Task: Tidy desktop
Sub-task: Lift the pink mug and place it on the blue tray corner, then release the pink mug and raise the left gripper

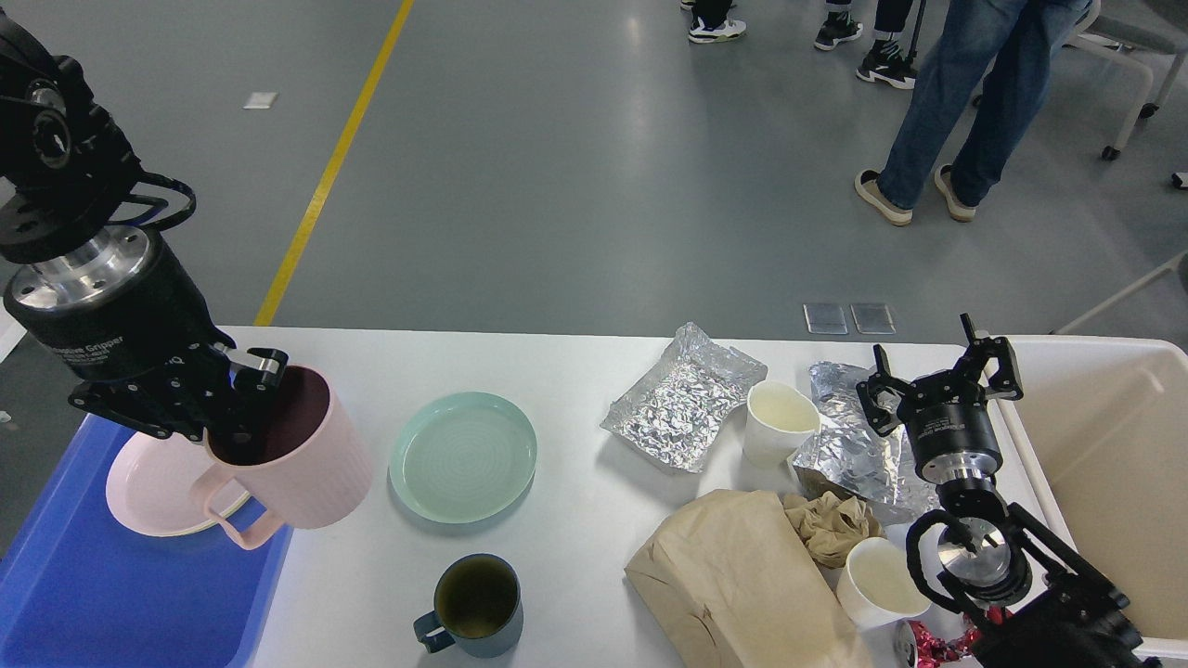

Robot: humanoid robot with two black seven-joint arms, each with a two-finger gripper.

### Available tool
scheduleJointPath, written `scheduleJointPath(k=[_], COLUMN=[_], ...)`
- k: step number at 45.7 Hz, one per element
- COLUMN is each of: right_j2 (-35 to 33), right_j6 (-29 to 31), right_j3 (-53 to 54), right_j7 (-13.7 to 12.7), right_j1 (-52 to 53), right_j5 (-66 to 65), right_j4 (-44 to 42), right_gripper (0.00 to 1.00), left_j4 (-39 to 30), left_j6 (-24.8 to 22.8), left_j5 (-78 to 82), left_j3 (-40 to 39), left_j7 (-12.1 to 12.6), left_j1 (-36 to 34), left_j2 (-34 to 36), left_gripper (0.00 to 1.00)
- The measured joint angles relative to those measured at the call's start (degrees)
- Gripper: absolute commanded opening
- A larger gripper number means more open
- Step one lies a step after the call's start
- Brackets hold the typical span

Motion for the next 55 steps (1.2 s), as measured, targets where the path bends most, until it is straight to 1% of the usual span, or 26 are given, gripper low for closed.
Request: scheduleJointPath(k=[5, 9, 18, 24, 27, 36, 40, 43, 49, 55], right_j2=[0.0, 0.0, 0.0, 0.0, 0.0, 0.0, 0.0, 0.0, 0.0, 0.0], right_j6=[0.0, 0.0, 0.0, 0.0, 0.0, 0.0, 0.0, 0.0, 0.0, 0.0], right_j3=[0.0, 0.0, 0.0, 0.0, 0.0, 0.0, 0.0, 0.0, 0.0, 0.0], right_j7=[0.0, 0.0, 0.0, -0.1, -0.1, -0.1, 0.0, 0.0, 0.0, 0.0], right_j1=[0.0, 0.0, 0.0, 0.0, 0.0, 0.0, 0.0, 0.0, 0.0, 0.0], right_j5=[0.0, 0.0, 0.0, 0.0, 0.0, 0.0, 0.0, 0.0, 0.0, 0.0], right_j4=[0.1, 0.1, 0.1, 0.1, 0.1, 0.1, 0.1, 0.1, 0.1, 0.1], right_gripper=[1.0, 1.0, 1.0, 1.0, 1.0, 1.0, 1.0, 1.0, 1.0, 1.0], left_j4=[2.5, 5.9, 16.3, 23.6, 26.6, 38.3, 44.6, 48.9, 55.2, 61.3], left_j6=[0.0, 0.2, 0.3, 0.0, 0.0, 0.0, 0.0, 0.0, 0.1, 0.3], left_j5=[1.0, 3.6, 11.2, 16.9, 18.9, 22.7, 23.6, 23.7, 24.3, 25.5], left_j3=[2.1, 2.9, -0.2, -2.8, -4.4, -15.6, -21.1, -25.8, -34.6, -39.8], left_j7=[0.3, 0.2, -0.4, -0.4, -0.4, -0.5, -0.6, -0.6, -0.7, -0.7], left_j1=[2.3, 6.2, 20.6, 27.6, 30.7, 46.4, 53.6, 59.3, 70.5, 78.3], left_j2=[3.2, 7.2, 18.3, 26.3, 28.8, 34.3, 35.9, 36.2, 36.0, 34.6], left_gripper=[0.0, 0.0, 0.0, 0.0, 0.0, 0.0, 0.0, 0.0, 0.0, 0.0])
